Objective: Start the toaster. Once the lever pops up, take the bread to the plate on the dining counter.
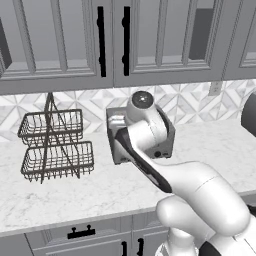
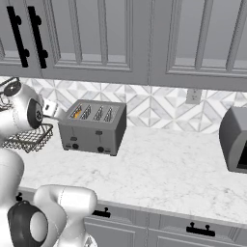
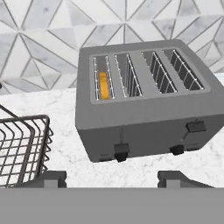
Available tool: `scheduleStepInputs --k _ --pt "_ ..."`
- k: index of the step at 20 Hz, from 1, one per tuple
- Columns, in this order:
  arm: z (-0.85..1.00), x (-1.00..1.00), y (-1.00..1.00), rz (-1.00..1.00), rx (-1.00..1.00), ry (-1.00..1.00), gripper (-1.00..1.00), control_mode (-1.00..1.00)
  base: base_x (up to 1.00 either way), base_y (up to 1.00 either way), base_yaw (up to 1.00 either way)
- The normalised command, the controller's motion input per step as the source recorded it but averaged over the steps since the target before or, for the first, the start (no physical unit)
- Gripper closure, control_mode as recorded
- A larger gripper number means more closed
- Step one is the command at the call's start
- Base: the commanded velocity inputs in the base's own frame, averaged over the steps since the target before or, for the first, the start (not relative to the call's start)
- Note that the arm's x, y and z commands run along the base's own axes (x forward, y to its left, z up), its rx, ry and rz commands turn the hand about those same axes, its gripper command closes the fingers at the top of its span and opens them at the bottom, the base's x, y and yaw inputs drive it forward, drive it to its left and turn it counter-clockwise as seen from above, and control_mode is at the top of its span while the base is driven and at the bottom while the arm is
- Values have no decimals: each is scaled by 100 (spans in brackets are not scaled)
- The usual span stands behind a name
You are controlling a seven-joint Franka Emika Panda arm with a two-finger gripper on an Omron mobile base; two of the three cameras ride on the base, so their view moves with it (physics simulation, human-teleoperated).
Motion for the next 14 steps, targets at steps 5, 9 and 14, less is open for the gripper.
scheduleStepInputs --k 5,9,14 --pt "6 -8 -3 4 -17 -9 -100 -100 0 0 0" --pt "14 0 -10 1 -8 -9 -100 -100 0 0 0" --pt "4 0 -12 0 0 -7 -100 -100 0 0 0"
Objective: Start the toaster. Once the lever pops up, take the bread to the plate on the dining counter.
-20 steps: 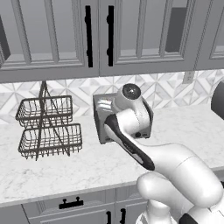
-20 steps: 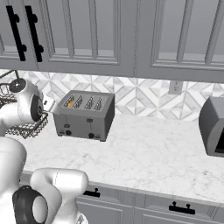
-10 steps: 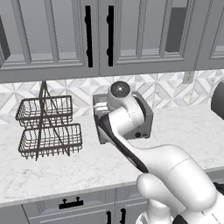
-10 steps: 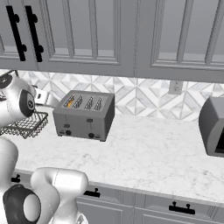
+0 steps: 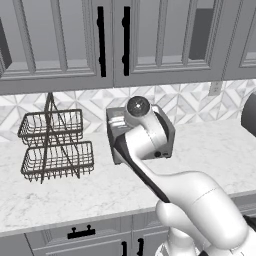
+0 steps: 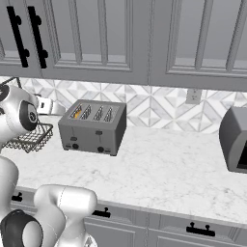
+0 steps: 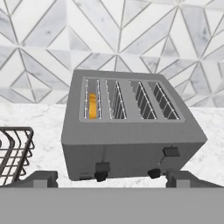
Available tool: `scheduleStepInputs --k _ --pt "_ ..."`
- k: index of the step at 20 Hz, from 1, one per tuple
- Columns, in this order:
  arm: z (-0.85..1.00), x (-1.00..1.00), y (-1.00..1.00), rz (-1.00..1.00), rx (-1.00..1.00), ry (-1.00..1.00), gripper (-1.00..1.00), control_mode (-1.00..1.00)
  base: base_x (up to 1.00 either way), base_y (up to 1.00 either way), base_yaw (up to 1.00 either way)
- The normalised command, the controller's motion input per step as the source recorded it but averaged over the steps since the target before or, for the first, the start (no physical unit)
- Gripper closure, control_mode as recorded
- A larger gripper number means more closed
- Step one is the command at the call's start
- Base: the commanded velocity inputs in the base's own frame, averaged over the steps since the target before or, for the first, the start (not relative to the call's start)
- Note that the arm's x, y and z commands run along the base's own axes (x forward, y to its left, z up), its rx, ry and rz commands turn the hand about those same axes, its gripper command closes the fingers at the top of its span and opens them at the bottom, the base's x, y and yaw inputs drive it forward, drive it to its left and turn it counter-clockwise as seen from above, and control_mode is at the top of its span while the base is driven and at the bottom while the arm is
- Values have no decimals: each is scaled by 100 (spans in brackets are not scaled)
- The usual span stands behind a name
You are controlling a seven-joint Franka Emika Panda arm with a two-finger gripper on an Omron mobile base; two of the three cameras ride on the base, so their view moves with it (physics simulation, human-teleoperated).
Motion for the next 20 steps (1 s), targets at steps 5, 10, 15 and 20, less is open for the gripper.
scheduleStepInputs --k 5,10,15,20 --pt "0 4 -8 0 0 -1 -100 -100 0 0 0" --pt "0 0 -2 0 0 0 -100 -100 0 0 0" --pt "0 0 0 0 0 0 -100 -100 0 0 0" --pt "0 0 0 0 0 0 -100 -100 0 0 0"
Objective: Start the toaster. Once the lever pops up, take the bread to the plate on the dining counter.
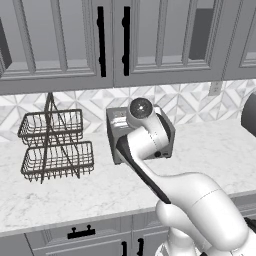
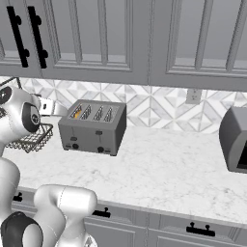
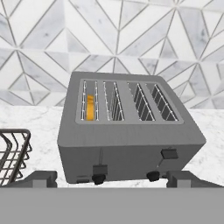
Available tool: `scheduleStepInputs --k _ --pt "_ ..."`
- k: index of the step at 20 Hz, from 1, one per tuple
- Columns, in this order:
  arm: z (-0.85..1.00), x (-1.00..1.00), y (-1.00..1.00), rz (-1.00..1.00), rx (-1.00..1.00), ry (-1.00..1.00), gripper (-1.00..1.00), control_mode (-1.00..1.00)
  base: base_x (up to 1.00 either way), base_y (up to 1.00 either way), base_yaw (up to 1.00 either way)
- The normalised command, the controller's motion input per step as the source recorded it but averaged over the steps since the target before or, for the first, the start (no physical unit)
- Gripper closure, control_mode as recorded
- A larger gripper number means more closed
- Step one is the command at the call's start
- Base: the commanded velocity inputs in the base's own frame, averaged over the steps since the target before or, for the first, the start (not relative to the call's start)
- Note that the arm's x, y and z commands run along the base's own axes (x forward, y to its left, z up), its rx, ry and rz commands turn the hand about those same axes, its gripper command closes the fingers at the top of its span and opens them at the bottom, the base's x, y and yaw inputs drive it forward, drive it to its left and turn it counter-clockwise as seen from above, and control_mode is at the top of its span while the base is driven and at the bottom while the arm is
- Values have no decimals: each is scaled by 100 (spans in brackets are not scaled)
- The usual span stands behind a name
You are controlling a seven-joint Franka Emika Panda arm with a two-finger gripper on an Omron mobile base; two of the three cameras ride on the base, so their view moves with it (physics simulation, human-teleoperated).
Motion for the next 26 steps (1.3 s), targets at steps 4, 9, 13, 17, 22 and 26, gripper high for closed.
scheduleStepInputs --k 4,9,13,17,22,26 --pt "0 0 0 0 0 0 -100 -100 0 0 0" --pt "0 0 0 0 0 0 -100 -100 0 0 0" --pt "0 0 0 0 0 0 -100 -100 0 0 0" --pt "0 0 0 0 0 0 -100 -100 0 0 0" --pt "0 0 0 0 0 0 -100 -100 0 0 0" --pt "0 0 0 0 0 0 -100 -100 0 0 0"
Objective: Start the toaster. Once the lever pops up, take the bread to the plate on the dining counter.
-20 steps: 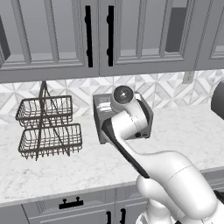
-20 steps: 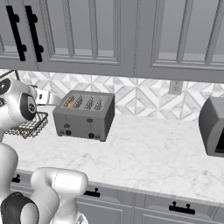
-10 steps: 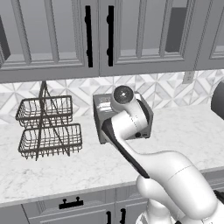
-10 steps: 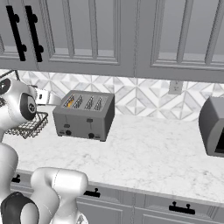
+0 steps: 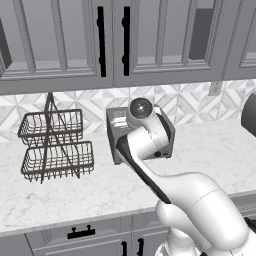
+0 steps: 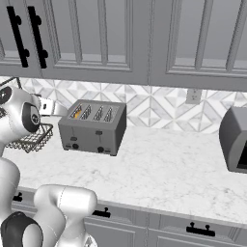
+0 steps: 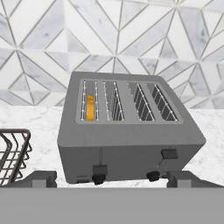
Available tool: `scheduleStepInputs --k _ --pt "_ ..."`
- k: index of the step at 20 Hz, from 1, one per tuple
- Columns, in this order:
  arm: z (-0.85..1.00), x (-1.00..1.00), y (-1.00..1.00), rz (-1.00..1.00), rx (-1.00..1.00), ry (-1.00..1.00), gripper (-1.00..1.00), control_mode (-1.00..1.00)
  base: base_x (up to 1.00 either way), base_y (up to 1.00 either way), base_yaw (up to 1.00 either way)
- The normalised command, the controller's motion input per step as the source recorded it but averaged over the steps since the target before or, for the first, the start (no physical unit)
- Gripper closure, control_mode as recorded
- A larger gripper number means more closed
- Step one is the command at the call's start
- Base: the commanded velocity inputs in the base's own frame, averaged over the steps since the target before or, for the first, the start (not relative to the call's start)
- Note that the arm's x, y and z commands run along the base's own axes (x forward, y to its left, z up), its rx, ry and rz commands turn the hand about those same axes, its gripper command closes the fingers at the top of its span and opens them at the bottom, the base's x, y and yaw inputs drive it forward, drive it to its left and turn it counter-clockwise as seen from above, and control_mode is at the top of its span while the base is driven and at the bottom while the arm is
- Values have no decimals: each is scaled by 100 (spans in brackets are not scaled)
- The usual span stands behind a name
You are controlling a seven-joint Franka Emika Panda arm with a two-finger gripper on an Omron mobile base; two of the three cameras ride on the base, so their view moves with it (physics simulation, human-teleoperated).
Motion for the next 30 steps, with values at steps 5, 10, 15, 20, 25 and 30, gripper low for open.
scheduleStepInputs --k 5,10,15,20,25,30 --pt "0 0 0 0 0 0 -100 -100 0 0 0" --pt "0 0 0 0 0 0 -100 -100 0 0 0" --pt "0 0 0 0 0 0 -100 -100 0 0 0" --pt "0 0 0 0 0 0 -100 -100 0 0 0" --pt "0 0 0 0 0 0 -100 -100 0 0 0" --pt "0 0 0 0 0 0 -100 -100 0 0 0"
